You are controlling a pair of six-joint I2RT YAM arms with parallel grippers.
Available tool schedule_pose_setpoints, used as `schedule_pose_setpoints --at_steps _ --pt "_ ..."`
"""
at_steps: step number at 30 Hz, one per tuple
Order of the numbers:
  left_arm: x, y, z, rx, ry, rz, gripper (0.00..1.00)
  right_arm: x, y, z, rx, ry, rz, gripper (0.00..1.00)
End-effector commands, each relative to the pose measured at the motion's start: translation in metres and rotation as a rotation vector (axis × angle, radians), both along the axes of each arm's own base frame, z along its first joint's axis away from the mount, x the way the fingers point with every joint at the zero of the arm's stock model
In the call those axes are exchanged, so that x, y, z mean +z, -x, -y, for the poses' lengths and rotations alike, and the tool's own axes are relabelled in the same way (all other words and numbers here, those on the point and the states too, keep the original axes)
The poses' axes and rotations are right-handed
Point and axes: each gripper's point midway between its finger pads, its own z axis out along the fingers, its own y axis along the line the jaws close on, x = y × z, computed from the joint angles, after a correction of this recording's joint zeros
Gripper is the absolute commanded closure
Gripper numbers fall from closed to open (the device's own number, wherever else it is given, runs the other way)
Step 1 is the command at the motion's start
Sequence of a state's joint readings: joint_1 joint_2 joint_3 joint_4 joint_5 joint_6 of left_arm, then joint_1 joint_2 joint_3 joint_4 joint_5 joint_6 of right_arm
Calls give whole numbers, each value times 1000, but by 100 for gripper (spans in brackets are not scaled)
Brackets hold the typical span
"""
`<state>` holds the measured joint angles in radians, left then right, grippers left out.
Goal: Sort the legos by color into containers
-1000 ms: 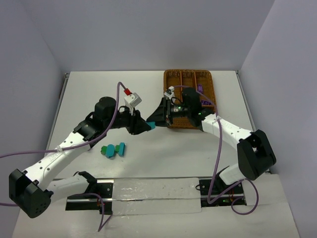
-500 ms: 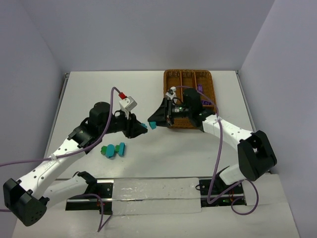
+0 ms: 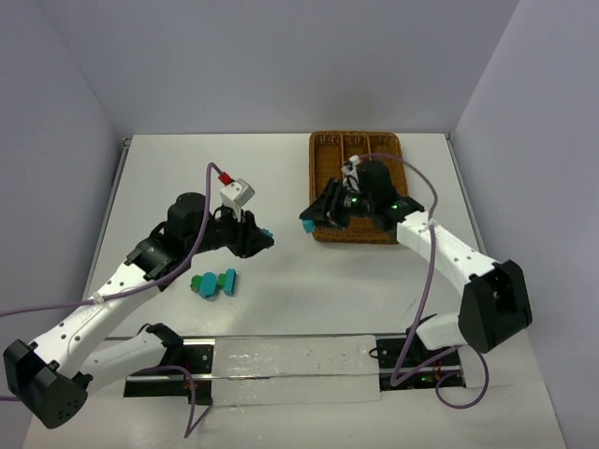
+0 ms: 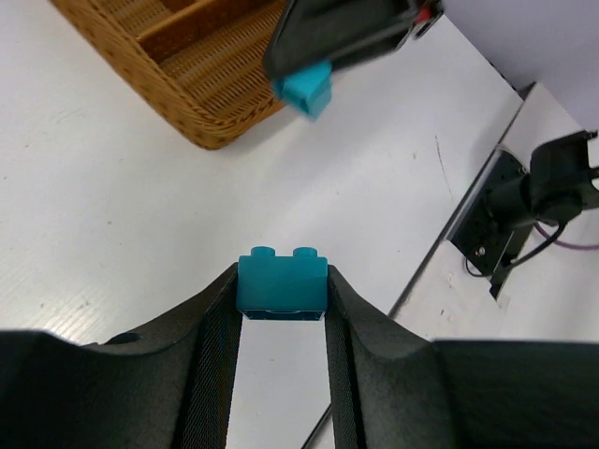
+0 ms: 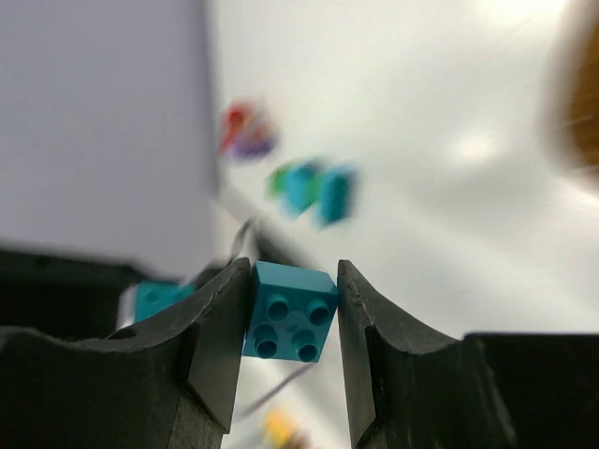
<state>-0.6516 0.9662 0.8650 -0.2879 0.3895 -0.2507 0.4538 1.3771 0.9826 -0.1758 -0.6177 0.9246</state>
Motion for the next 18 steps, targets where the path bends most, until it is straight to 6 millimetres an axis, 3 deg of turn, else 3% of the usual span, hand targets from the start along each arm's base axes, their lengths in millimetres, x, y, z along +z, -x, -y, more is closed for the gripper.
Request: schedule_pose_setpoints --at_steps 1,6,9,11,13,14,15,18 --pt "35 -22 -2 109 33 34 100 -6 -36 110 -364 533 184 96" --pt "40 -48 19 149 65 -40 100 -12 -43 148 -465 712 189 95" --pt "29 -77 37 204 64 -110 100 -16 -54 150 -479 742 184 95" --pt "38 -103 53 238 72 -124 100 -9 -72 148 -501 750 200 95" --pt "23 -125 63 289 51 -162 100 -17 -84 145 -501 773 185 95" --pt "35 -128 65 290 69 -144 100 -8 -89 145 -516 764 201 95" --pt "21 -147 70 352 46 -179 100 -8 -102 141 -523 771 204 95" --pt "22 -162 72 399 42 -187 100 -14 -134 133 -525 799 203 93"
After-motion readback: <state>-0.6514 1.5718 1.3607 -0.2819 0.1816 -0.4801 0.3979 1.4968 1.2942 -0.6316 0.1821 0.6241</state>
